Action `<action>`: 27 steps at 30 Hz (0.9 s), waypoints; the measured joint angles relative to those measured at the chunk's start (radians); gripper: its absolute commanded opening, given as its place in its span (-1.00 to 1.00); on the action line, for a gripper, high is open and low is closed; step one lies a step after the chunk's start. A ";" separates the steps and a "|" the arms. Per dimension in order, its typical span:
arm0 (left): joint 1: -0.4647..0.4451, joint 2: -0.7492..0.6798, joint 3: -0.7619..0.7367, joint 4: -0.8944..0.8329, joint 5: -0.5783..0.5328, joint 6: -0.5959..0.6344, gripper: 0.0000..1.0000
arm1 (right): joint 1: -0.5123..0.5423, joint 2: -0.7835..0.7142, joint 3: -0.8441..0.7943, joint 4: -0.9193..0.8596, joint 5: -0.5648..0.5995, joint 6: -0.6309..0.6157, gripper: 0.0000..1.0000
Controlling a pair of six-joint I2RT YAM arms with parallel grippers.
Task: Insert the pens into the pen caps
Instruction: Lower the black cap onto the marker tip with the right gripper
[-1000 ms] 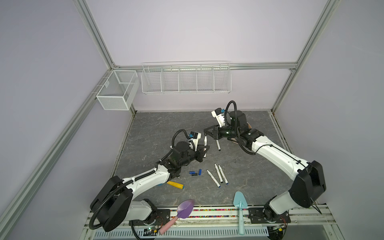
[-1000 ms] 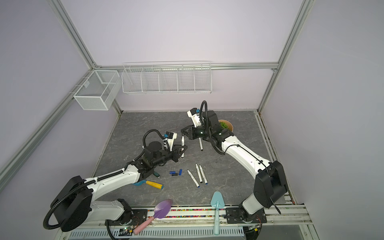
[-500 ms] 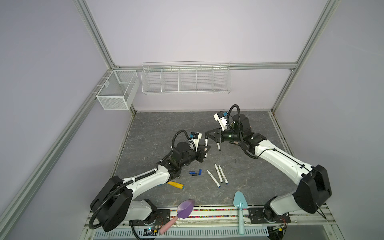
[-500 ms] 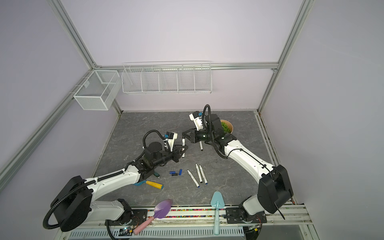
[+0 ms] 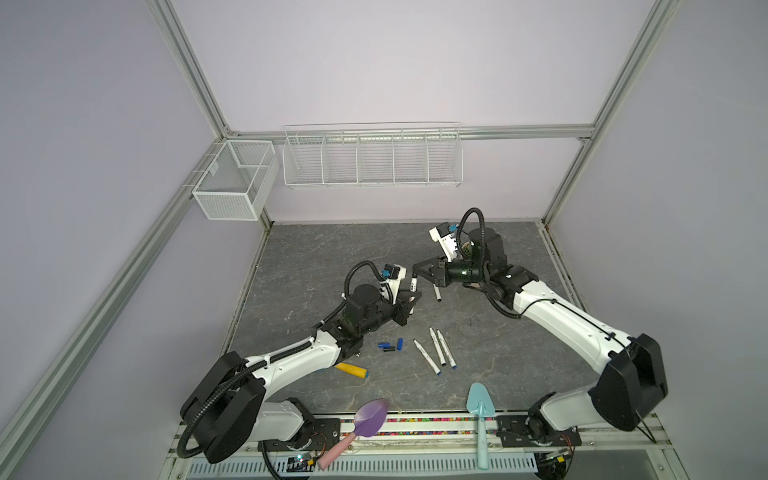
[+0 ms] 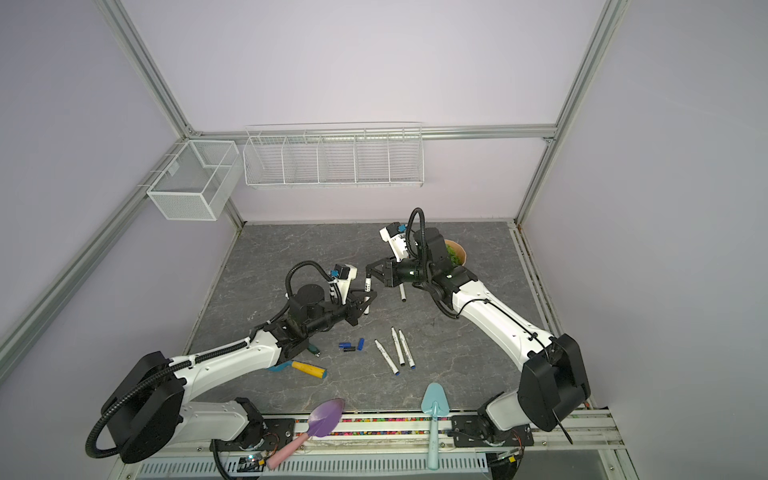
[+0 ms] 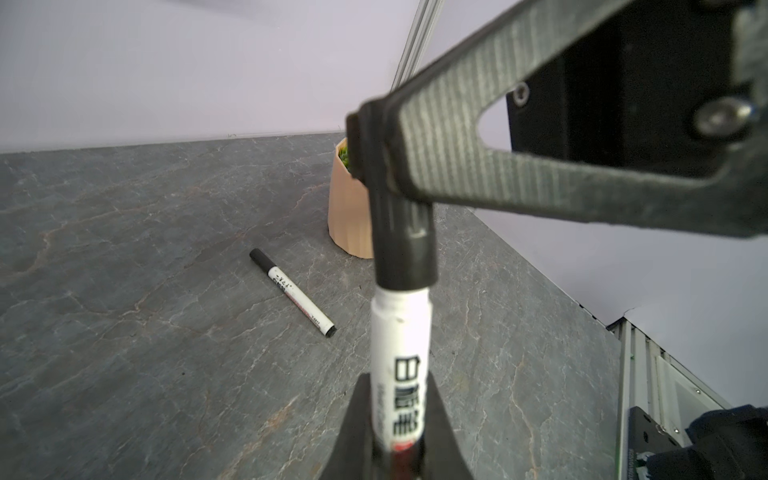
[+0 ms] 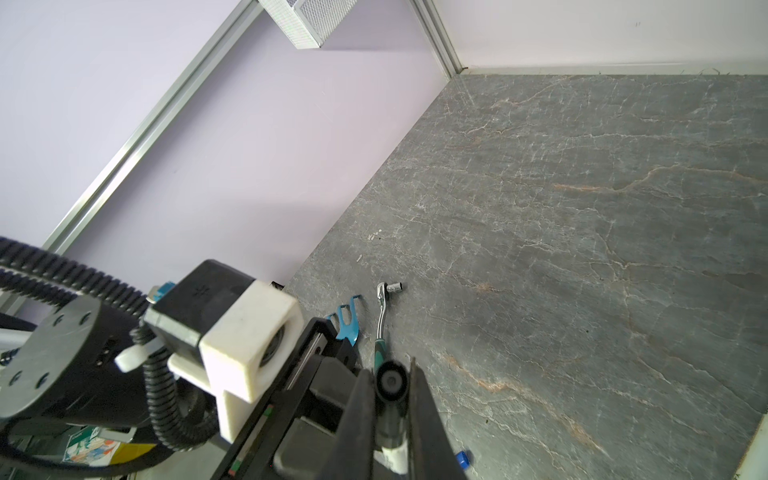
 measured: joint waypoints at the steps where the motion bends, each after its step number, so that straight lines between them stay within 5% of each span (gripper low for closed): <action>1: -0.004 0.000 0.000 0.007 -0.006 0.016 -1.00 | 0.000 -0.006 0.001 -0.005 0.000 -0.007 -0.80; 13: -0.065 0.000 -0.056 0.231 -0.158 0.182 -1.00 | 0.010 -0.047 0.074 -0.102 -0.001 -0.094 -0.72; 21: -0.081 0.001 -0.079 0.375 -0.262 0.266 -1.00 | 0.019 -0.089 0.084 -0.196 0.040 -0.133 -0.04; 27: -0.091 0.002 -0.113 0.457 -0.303 0.295 -1.00 | 0.020 -0.148 0.087 -0.215 0.154 -0.154 0.04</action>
